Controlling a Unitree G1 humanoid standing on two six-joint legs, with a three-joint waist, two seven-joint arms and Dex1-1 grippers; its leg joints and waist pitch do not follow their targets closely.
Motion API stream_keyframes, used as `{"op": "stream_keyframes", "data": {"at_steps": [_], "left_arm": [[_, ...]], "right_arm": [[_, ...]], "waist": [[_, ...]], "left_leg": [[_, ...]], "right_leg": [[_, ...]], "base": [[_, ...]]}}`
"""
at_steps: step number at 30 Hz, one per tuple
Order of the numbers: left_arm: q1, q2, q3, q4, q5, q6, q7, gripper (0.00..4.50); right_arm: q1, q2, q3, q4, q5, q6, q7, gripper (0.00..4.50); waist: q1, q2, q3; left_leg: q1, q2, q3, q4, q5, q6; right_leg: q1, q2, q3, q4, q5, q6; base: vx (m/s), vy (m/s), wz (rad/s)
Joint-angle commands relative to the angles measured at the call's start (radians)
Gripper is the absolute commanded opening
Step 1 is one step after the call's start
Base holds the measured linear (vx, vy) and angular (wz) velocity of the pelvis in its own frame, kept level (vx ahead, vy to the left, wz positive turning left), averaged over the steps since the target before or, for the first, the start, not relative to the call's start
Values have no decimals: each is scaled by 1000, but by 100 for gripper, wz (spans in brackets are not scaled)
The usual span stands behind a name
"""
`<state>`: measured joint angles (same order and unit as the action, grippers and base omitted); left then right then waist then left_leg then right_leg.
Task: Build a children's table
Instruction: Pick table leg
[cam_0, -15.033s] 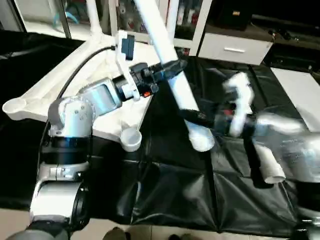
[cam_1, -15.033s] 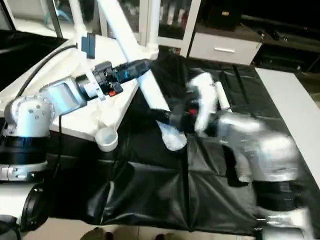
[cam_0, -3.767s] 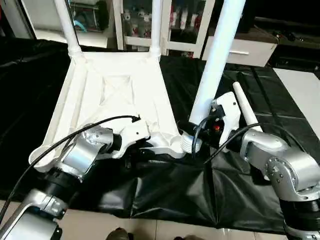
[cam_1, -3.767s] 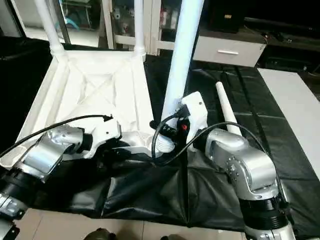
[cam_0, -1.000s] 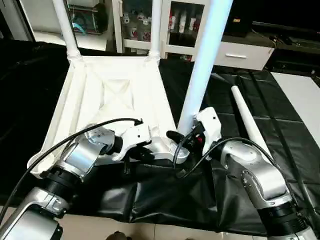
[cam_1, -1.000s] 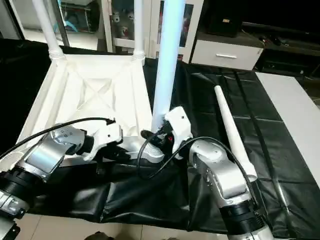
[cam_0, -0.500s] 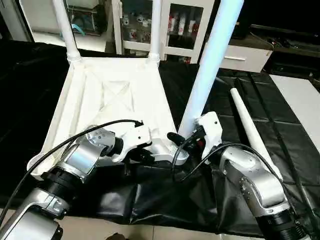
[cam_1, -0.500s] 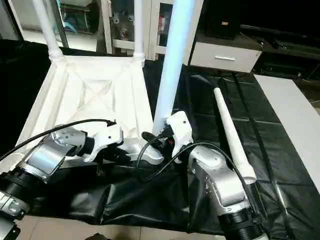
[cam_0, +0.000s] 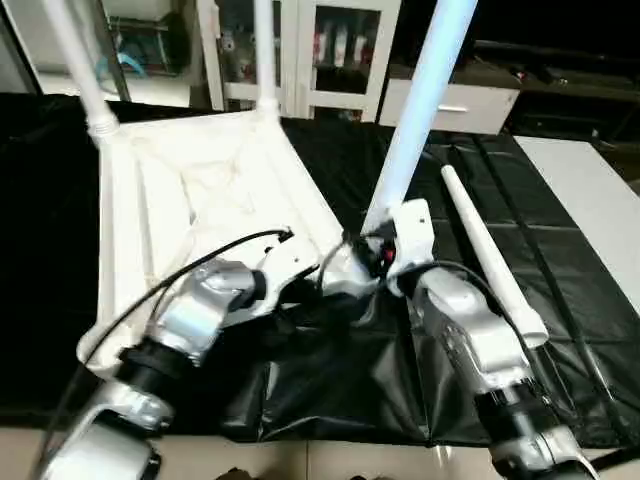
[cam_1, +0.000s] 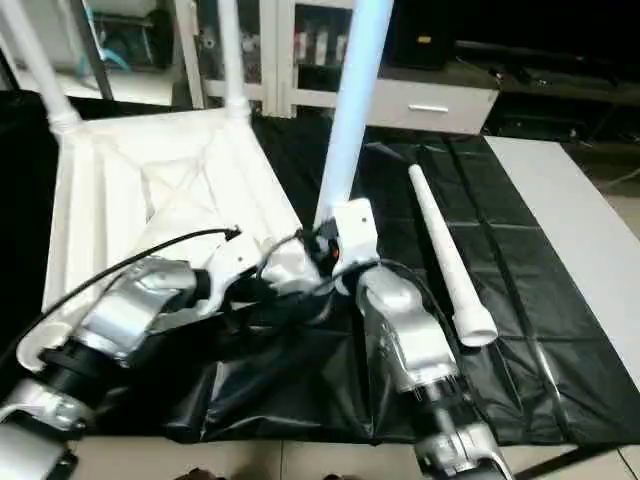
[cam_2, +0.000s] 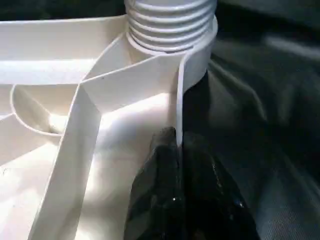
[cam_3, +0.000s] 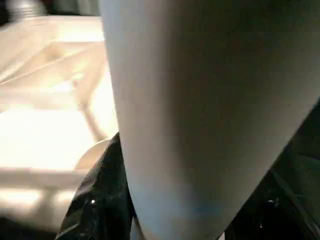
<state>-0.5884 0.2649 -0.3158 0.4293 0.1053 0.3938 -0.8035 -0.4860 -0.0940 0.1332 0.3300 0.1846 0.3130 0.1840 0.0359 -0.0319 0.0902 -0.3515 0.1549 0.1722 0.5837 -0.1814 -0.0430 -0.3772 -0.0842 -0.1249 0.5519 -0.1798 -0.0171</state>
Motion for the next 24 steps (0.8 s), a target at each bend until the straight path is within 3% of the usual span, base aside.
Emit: {"op": "stream_keyframes", "data": {"at_steps": [1,2,3,4,5,7,8,9,11,13,14,16,17,21,24], "left_arm": [[-7,-9,95,1,-26,15,123,0],[-38,-93,135,28,-28,42,265,0],[-40,-99,138,30,-28,43,275,0],[-49,-131,147,38,-30,42,315,0],[-60,-178,151,46,-32,43,361,0],[-70,-222,146,53,-31,48,398,0],[-70,-222,146,53,-31,48,398,0],[-74,-245,137,48,-23,55,407,0],[-76,-247,126,41,-10,58,411,0],[-76,-241,128,40,-9,59,414,0],[-77,-240,131,43,-8,60,417,0],[-78,-239,134,44,-9,61,419,0],[-79,-238,136,48,-9,62,422,0],[-81,-238,136,54,-10,64,426,0],[-80,-237,137,56,-12,65,425,0]], "right_arm": [[40,-40,-74,105,-53,32,-74,187],[-31,-6,-101,215,-46,-12,-140,187],[-36,-4,-103,223,-45,-16,-145,187],[-62,8,-111,266,-42,-32,-171,187],[-102,27,-125,334,-34,-58,-205,187],[-142,43,-135,399,-27,-81,-236,187],[-142,43,-135,399,-27,-81,-236,187],[-168,55,-144,439,-17,-96,-245,187],[-186,63,-152,467,-20,-108,-252,187],[-190,65,-158,473,-17,-110,-255,187],[-196,68,-164,487,-14,-117,-254,187],[-201,69,-168,497,-13,-122,-255,187],[-213,71,-174,523,-14,-137,-257,187],[-229,74,-181,561,-16,-160,-259,187],[-241,70,-170,583,-28,-169,-246,187]], "waist": [[-19,5,-38],[-22,2,-42],[-22,4,-42],[-22,-3,-43],[-22,-10,-44],[-19,-9,-51],[-12,-7,-61],[-7,-7,-67],[-1,-12,-69],[0,-20,-68],[2,-26,-73],[7,-26,-78],[7,-26,-73],[4,-22,-68],[-2,-19,-67]], "left_leg": [[27,92,-72,-101,-668,-72],[17,100,-71,-113,-671,-82],[24,95,-69,-110,-678,-89],[32,84,-63,-99,-652,-83],[23,78,-61,-91,-587,-65],[11,78,-60,-88,-498,-39],[1,83,-55,-90,-416,-27],[1,88,-45,-91,-328,-10],[3,85,-30,-86,-238,23],[4,80,-18,-79,-238,47],[-7,76,-17,-74,-217,57],[-8,77,-13,-71,-172,77],[-8,77,-11,-71,-177,82],[-1,82,-16,-77,-264,45],[-2,83,-18,-80,-295,25]], "right_leg": [[21,-93,32,-101,-651,-24],[29,-101,48,-78,-583,-51],[20,-99,49,-79,-572,-60],[9,-107,54,-93,-588,-64],[12,-120,58,-100,-609,-68],[21,-124,62,-96,-585,-69],[24,-122,72,-83,-471,-90],[20,-114,79,-64,-315,-129],[16,-104,84,-45,-169,-182],[10,-101,89,-49,-207,-194],[19,-105,95,-40,-207,-195],[17,-100,95,-34,-169,-201],[13,-98,95,-34,-174,-206],[8,-94,92,-47,-309,-174],[6,-92,92,-49,-316,-166]], "base": [[0,0,0],[0,0,0],[0,0,0],[0,0,0],[0,0,0],[0,0,0],[0,0,0],[0,0,0],[63,-11,5],[71,-28,6],[59,-45,0],[29,-22,0],[0,0,0],[0,0,0],[0,0,0]]}}
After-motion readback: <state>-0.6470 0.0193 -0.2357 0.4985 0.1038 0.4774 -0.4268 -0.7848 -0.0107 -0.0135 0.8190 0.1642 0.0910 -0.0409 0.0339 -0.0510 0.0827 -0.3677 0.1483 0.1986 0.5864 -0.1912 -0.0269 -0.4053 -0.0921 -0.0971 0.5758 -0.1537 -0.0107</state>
